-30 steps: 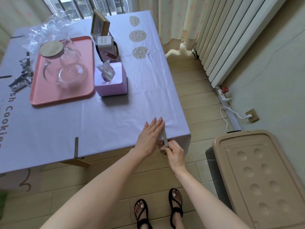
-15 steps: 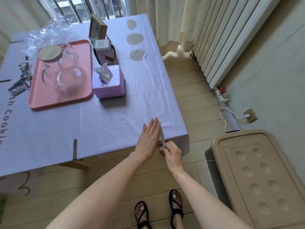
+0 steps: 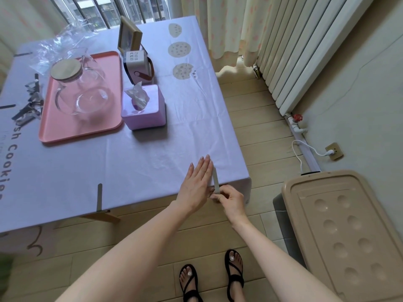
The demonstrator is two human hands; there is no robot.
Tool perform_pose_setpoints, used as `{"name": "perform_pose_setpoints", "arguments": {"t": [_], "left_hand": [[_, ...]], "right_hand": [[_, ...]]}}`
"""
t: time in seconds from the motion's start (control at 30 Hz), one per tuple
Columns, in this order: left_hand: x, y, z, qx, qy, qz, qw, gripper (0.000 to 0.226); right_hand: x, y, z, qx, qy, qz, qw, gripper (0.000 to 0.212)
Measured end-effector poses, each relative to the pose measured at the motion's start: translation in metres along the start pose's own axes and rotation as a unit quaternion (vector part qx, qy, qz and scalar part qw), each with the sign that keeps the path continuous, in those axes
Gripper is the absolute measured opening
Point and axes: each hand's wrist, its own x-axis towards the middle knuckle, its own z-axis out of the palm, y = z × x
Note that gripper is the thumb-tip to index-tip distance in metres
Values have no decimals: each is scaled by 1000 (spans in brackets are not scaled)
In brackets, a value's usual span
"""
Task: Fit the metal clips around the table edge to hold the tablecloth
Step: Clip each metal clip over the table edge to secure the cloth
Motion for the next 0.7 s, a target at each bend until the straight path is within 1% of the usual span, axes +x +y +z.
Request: {"name": "perform_pose_setpoints", "arguments": {"t": [0.1,0.17,0.23,0.27,0.33,0.4,0.47,0.57,0.7], "left_hand": [[1,-1,-1,-13,-19,4,1000,73],[-1,-4,-2,-39,-26,19,999,75],[-7,-6,0,-52,-10,47,997,77],[-10,-7,2,-52,5,59,997,78],[-12,-6,8,-47,36,61,996,79],[-10,-3,11,-45,56,44,996,76],[-9,0,12,-46,71,39,996,72],[-9,0,13,-41,75,43,995,69],[-8,0,13,-29,64,35,997,73]], "right_hand": [[-2,1,-2,10,54,37,998,8],[-5,2,-3,10,82,33,996,12],[-8,3,-4,3,103,21,994,21],[-8,4,-4,19,110,30,993,26],[-8,2,-3,119,102,90,984,30],[-8,1,-1,263,59,164,949,29],[-9,1,2,355,21,202,913,33],[-7,-1,0,420,12,224,879,39],[-6,-1,-2,495,1,257,830,38]]}}
